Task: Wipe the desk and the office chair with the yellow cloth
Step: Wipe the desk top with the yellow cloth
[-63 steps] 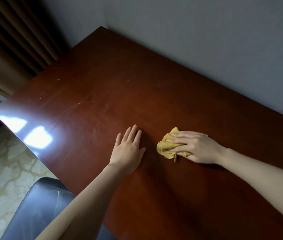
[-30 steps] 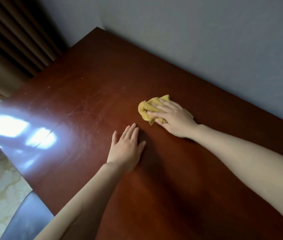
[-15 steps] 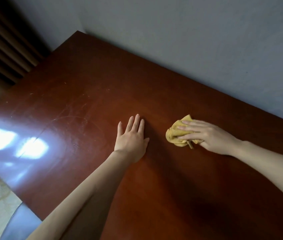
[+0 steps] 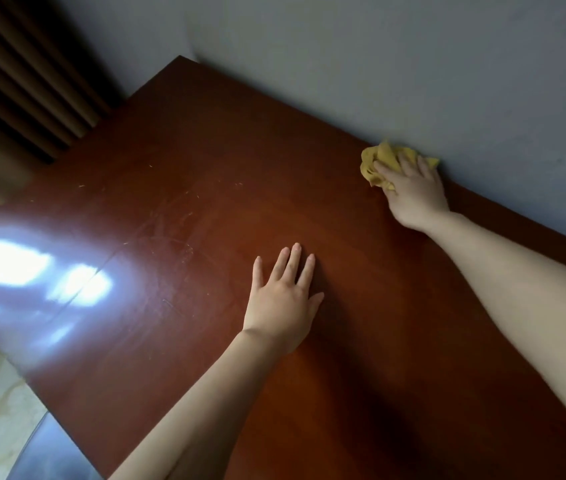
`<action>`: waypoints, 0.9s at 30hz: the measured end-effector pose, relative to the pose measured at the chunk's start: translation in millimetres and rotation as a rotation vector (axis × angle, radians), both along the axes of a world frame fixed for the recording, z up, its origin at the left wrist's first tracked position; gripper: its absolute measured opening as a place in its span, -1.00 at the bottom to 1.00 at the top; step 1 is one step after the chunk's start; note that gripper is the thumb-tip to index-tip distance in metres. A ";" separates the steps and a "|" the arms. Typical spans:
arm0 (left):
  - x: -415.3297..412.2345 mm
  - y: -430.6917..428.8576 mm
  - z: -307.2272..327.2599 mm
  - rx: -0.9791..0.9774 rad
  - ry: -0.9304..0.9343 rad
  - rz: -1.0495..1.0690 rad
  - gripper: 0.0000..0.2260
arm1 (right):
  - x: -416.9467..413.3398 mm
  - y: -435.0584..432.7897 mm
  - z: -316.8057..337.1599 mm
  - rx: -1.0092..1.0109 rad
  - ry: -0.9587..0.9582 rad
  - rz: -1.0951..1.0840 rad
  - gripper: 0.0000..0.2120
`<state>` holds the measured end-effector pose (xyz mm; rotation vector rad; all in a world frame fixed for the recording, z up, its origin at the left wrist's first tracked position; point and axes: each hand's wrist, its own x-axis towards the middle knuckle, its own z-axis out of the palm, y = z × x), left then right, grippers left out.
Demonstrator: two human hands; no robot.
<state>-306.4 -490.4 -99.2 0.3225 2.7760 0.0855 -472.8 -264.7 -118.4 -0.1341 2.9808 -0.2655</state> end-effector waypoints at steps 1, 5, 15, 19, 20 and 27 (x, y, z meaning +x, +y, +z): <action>0.1 0.4 -0.5 0.010 0.004 0.009 -0.46 | -5.3 -11.5 -1.6 0.005 -0.014 -0.050 -0.54; 0.0 3.0 -2.2 0.041 0.019 0.022 -0.46 | -10.3 -49.3 -5.1 -0.019 0.002 -0.009 -0.54; 1.4 5.9 -2.6 0.026 0.047 0.046 -0.47 | 75.8 -69.3 -3.9 -0.148 0.121 0.398 -0.51; -1.2 11.3 0.2 0.035 0.022 0.083 -0.47 | 117.8 -48.2 0.8 -0.226 0.091 0.430 -0.54; -1.0 13.3 0.6 0.018 0.014 0.083 -0.45 | 127.5 -37.1 1.8 -0.242 0.078 0.456 -0.54; -0.2 15.9 3.4 -0.075 -0.038 0.045 -0.34 | 151.6 67.2 16.4 -0.240 0.013 0.602 -0.45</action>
